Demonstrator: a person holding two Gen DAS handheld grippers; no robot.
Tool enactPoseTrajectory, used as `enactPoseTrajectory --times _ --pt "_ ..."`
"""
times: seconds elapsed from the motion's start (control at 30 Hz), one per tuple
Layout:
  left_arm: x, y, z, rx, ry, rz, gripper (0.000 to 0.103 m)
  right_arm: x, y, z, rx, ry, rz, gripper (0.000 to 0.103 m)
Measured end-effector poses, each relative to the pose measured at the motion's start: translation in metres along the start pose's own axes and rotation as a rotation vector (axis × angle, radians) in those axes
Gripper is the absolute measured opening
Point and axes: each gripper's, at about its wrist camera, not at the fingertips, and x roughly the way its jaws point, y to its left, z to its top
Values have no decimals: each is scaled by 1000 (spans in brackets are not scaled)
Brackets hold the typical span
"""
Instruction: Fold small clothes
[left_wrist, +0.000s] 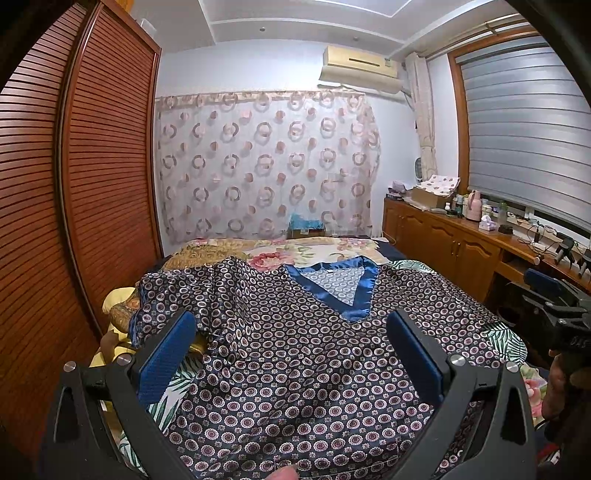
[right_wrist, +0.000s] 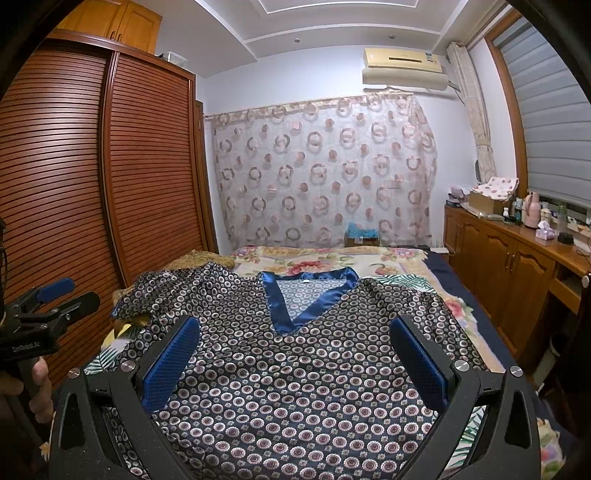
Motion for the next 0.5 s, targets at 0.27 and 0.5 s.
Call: enactPoseTrajectory --times 0.27,0.5 --pt "-1 0 2 2 0 0 103 -1 0 0 1 -1 1 103" --pt "-2 -2 3 5 -1 2 103 0 1 -1 4 1 4 103"
